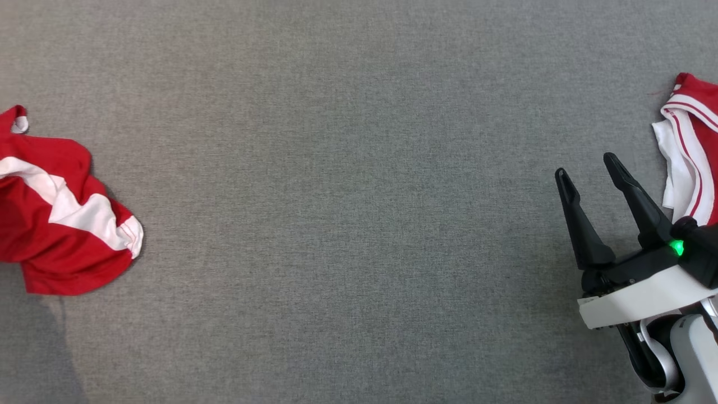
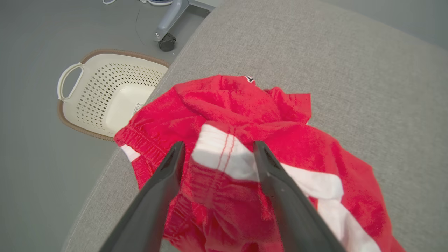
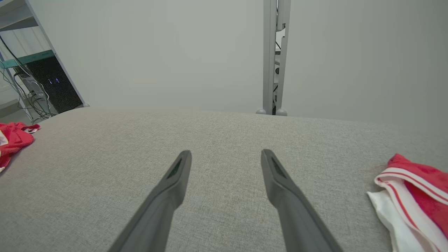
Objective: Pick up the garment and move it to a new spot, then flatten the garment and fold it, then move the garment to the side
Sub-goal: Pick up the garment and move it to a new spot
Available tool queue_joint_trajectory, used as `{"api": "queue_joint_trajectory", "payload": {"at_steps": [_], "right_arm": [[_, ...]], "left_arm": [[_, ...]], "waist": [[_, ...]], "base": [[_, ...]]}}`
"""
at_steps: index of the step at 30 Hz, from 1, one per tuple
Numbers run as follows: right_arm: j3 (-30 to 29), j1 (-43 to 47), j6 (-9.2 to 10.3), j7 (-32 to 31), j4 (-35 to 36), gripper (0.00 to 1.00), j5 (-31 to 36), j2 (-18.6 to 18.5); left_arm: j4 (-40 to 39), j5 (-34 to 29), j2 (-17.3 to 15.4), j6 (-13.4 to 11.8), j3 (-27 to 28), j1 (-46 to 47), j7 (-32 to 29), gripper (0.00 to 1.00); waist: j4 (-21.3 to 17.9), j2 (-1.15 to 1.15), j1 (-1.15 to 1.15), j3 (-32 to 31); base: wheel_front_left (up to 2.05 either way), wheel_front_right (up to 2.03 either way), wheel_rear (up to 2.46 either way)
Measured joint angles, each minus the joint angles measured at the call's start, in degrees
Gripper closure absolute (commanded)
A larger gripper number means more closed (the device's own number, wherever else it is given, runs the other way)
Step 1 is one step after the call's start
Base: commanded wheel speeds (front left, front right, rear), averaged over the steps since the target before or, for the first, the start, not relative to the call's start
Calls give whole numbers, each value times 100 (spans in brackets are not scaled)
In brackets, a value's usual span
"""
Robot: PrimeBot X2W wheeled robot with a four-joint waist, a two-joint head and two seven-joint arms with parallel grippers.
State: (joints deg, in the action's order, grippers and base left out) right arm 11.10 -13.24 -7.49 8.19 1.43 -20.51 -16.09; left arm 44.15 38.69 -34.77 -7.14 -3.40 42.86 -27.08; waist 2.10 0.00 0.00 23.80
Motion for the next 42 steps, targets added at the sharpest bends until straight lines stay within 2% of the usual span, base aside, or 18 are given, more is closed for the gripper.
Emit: {"api": "queue_joint_trajectory", "payload": {"at_steps": [3,7,8,10,11,18,28,35,42], "right_arm": [[27,-21,0,44,-51,0,-11,24],[44,-38,-1,88,-135,0,-18,37],[48,-48,0,92,-152,0,-21,45],[47,-85,0,100,-182,0,-25,53],[46,-99,-1,110,-190,0,-25,52],[73,-125,0,138,-323,0,-26,40],[104,238,-1,255,-631,0,-103,269],[88,432,-1,346,-764,0,-132,415],[46,545,-1,375,-813,0,-132,463]], "left_arm": [[326,-46,-26,-59,-58,66,-91,0],[592,-38,0,-7,-120,138,-166,0],[635,-40,-1,11,-137,166,-164,3],[698,-51,-8,60,-169,235,-112,56],[724,-58,-1,82,-182,254,-69,100],[803,-218,18,307,-371,408,314,100],[492,-530,62,706,-868,398,467,100],[-394,-639,303,731,-1180,260,200,100],[-1774,-753,452,676,-1563,-91,-249,100]], "waist": [[-107,0,0,121],[-156,0,0,166],[-155,0,0,165],[-144,0,0,164],[-134,0,0,161],[-78,0,0,-89],[-109,0,0,-1022],[-247,0,1,-1599],[-544,0,0,-1946]], "base": [[0,0,0],[0,0,0],[0,0,0],[0,0,0],[0,0,0],[0,0,0],[0,0,0],[0,0,0],[0,0,0]]}}
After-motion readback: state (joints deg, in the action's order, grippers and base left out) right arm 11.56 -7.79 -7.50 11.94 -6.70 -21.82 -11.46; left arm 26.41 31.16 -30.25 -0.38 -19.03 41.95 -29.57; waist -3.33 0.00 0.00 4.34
